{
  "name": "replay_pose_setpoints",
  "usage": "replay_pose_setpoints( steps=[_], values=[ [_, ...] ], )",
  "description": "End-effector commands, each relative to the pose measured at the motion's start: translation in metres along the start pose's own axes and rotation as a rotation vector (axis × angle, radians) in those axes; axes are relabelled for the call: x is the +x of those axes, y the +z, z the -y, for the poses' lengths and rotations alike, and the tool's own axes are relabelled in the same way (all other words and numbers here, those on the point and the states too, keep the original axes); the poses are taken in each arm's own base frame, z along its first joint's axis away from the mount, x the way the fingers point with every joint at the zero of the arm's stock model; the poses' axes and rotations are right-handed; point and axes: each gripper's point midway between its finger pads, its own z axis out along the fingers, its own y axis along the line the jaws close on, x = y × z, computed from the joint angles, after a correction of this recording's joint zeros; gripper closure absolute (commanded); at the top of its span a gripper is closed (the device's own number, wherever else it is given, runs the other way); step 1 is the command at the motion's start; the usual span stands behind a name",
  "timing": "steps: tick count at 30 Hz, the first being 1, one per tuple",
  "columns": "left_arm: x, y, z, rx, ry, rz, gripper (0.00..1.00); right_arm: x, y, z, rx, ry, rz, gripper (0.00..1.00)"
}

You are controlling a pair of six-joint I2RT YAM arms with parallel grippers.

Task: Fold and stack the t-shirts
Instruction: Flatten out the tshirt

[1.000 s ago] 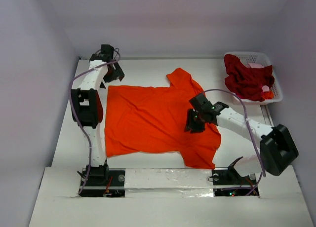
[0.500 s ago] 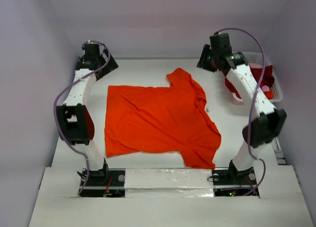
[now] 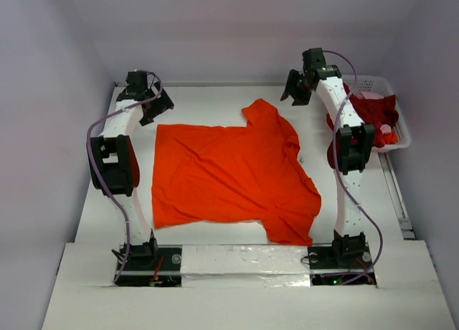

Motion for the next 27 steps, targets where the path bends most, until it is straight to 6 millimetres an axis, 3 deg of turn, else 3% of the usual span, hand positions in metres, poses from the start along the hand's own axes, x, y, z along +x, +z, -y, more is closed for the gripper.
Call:
replay_pose_setpoints(
  steps=[1,4,8,11,13,16,22,27],
  values=[
    [-0.027,-0.021,0.010,0.027,0.023,0.088,0.11,-0.005,-0.015,-0.033,-0.133,-0.029,-0.009,0.42],
    [-0.025,-0.014,0.005,0.023,0.011,0.075,0.11,0.004,-0.002,-0.046,-0.223,-0.029,-0.057,0.45],
    [-0.025,-0.005,0.011,0.059,0.005,0.076,0.11,-0.001,-0.014,-0.089,-0.473,-0.056,-0.070,0.48],
    [-0.025,0.002,0.015,0.083,-0.016,0.078,0.12,-0.018,-0.023,-0.112,-0.587,-0.056,-0.025,0.46],
    [-0.023,0.003,0.022,0.122,-0.039,0.072,0.12,-0.045,-0.038,-0.128,-0.632,-0.044,0.067,0.42],
    [-0.023,0.004,0.035,0.156,-0.047,0.067,0.13,-0.063,-0.035,-0.138,-0.673,-0.013,0.130,0.40],
    [-0.025,-0.002,0.042,0.169,-0.035,0.073,0.13,-0.056,-0.007,-0.142,-0.659,0.013,0.122,0.42],
    [-0.025,-0.009,0.043,0.171,-0.028,0.070,0.13,-0.057,0.014,-0.119,-0.525,0.009,0.153,0.44]
  ],
)
